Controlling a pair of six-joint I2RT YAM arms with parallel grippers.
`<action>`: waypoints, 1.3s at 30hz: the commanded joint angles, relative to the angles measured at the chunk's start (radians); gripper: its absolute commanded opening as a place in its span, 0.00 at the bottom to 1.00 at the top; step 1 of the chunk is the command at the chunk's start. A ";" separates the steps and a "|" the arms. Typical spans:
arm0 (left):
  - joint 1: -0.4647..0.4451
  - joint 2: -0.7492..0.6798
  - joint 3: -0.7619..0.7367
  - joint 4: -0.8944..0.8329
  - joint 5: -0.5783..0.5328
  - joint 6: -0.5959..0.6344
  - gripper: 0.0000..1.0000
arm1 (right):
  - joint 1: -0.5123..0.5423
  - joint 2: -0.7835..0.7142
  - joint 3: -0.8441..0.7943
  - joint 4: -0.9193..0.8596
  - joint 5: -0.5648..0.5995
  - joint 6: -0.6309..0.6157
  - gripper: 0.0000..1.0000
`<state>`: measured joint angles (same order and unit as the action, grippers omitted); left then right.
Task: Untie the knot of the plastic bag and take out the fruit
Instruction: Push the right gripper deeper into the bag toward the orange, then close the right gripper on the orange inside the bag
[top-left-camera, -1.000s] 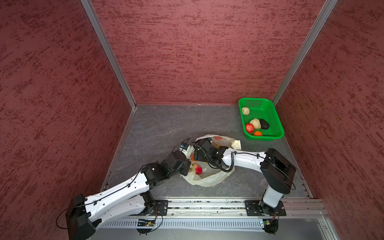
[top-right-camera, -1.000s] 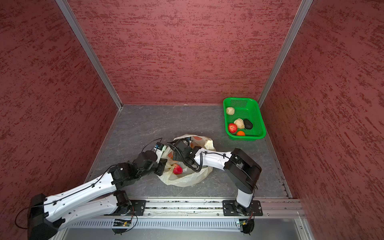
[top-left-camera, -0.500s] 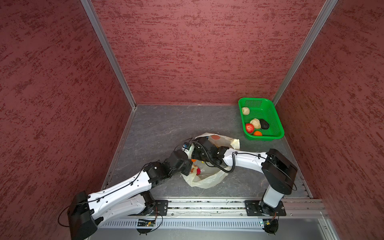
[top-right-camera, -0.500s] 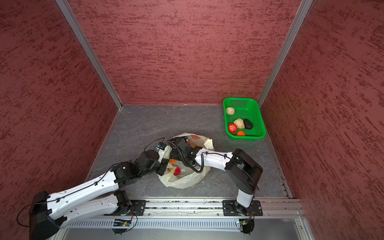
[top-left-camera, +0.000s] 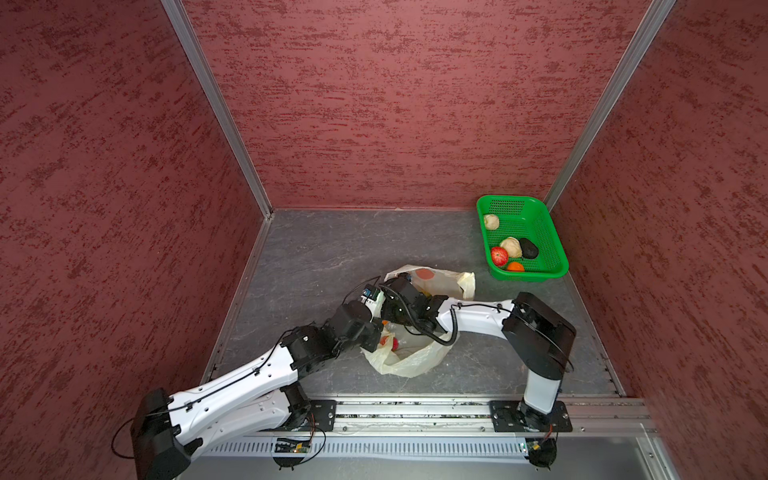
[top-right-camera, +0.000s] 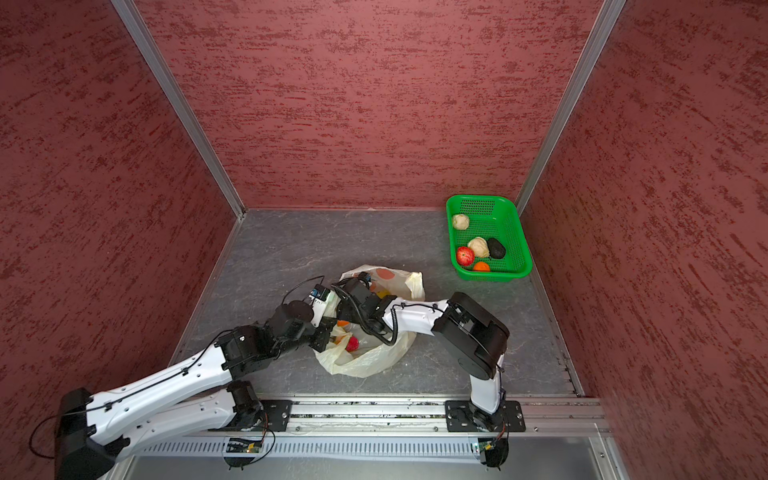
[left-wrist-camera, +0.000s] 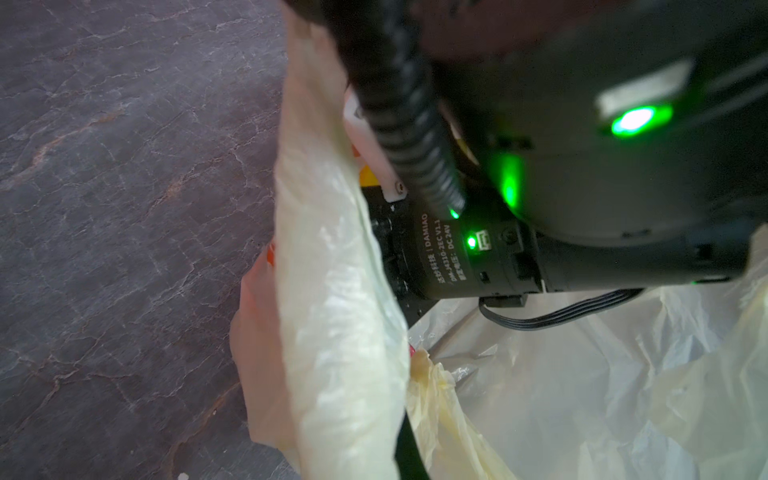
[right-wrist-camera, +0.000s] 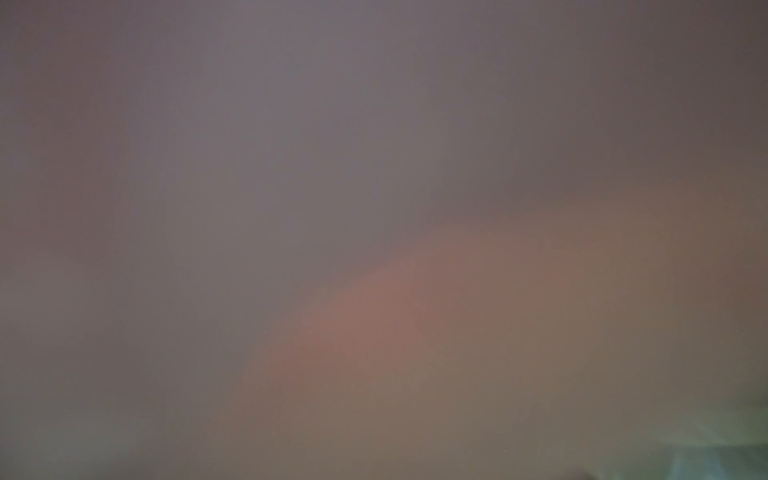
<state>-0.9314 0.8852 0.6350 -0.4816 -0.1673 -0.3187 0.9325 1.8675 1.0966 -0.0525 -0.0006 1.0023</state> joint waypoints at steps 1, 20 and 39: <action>0.002 -0.009 -0.023 -0.014 0.023 -0.012 0.00 | -0.003 0.048 0.055 -0.020 0.049 0.014 0.75; 0.005 0.011 -0.053 -0.009 0.012 -0.045 0.00 | -0.022 0.033 0.079 -0.110 0.091 -0.010 0.50; 0.002 0.081 0.023 -0.015 -0.144 -0.012 0.00 | -0.021 -0.280 -0.071 -0.261 -0.058 -0.103 0.45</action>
<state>-0.9306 0.9688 0.6266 -0.4984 -0.2634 -0.3466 0.9142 1.6451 1.0405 -0.2527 -0.0303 0.9226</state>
